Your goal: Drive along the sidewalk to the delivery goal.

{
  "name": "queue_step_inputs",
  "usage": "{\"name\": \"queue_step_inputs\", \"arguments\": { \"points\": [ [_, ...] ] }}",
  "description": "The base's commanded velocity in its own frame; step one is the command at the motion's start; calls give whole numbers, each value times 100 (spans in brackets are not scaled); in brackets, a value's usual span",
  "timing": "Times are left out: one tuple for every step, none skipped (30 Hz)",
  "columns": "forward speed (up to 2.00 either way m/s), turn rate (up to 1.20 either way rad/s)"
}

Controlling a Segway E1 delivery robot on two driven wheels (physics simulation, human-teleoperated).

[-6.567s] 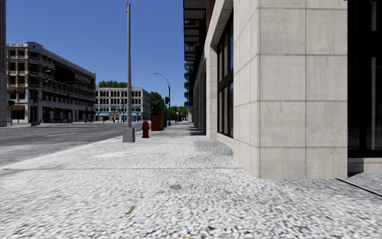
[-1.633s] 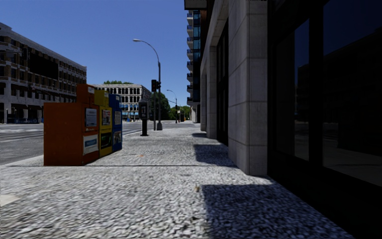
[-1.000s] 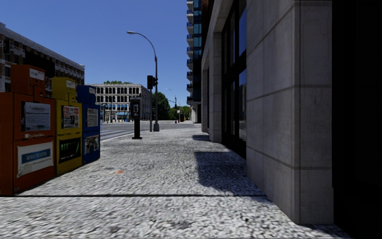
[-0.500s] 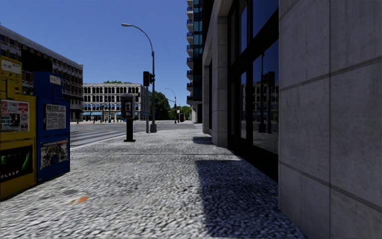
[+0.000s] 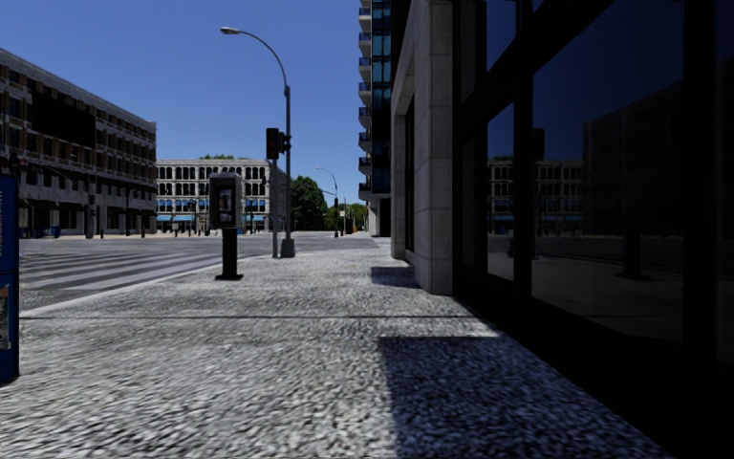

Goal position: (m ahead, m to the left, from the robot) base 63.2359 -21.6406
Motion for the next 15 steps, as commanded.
{"name": "queue_step_inputs", "arguments": {
  "points": [
    [200,0],
    [200,0],
    [200,0],
    [200,0],
    [200,0],
    [200,0],
    [200,0],
    [200,0],
    [200,0],
    [200,0],
    [200,0],
    [200,0],
    [200,0],
    [200,0],
    [200,0]
  ]
}}
